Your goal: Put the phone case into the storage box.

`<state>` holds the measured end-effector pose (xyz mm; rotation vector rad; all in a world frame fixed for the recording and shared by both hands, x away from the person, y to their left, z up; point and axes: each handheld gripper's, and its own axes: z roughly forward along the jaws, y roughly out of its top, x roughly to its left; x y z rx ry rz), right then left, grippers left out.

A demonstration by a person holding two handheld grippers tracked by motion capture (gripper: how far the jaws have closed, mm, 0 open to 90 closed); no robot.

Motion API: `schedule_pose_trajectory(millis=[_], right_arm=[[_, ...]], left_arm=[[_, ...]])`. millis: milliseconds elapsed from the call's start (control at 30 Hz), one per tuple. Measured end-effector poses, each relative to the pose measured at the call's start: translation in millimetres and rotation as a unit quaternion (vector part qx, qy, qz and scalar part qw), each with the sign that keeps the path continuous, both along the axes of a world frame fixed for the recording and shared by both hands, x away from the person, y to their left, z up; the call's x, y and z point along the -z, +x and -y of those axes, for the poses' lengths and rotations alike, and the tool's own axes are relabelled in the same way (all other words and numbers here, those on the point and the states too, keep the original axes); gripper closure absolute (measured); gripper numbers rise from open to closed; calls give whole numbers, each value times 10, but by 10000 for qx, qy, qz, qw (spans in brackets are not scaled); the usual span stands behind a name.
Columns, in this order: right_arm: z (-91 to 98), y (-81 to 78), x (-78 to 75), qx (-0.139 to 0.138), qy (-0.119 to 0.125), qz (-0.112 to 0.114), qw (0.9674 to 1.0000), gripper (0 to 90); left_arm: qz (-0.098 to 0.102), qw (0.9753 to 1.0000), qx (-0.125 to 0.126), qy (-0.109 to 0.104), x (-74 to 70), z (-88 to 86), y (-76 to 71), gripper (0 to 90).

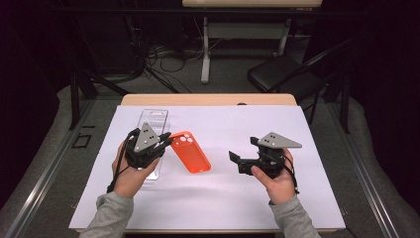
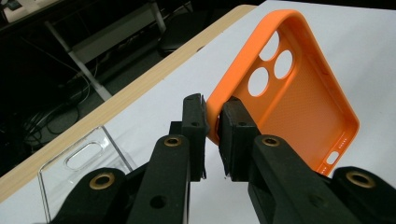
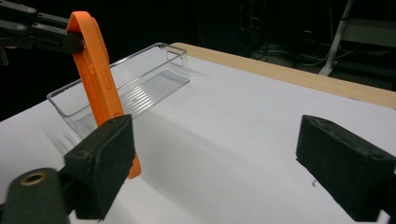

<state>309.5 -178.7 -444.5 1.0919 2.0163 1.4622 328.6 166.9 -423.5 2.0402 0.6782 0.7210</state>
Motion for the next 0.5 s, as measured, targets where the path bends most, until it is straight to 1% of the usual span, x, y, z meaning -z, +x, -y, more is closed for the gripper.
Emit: schedule_pose_trajectory(millis=[100, 133, 267, 333, 367, 433, 500], right_arm=[[49, -22, 32, 24, 1, 7, 10000, 6], [68, -34, 45, 22, 3, -25, 10000, 0], [163, -60, 114, 176, -12, 30, 9998, 0], [214, -75, 165, 331, -152, 78, 9993, 0], [237, -80, 187, 361, -193, 84, 9991, 0], [268, -88, 225, 403, -171, 36, 9990, 0], [304, -99, 272, 507, -192, 29, 9985, 0]], left_arm=[[6, 10000, -11, 2, -1, -8, 0, 816], [12, 10000, -15, 6, -2, -13, 1, 816], [41, 10000, -19, -1, -1, -23, 8, 816], [58, 10000, -29, 4, -1, -27, 10, 816], [61, 10000, -25, 15, -2, -29, 11, 816], [80, 10000, -15, 19, 0, -28, 15, 816], [96, 9999, -8, 38, 1, -18, 18, 816]])
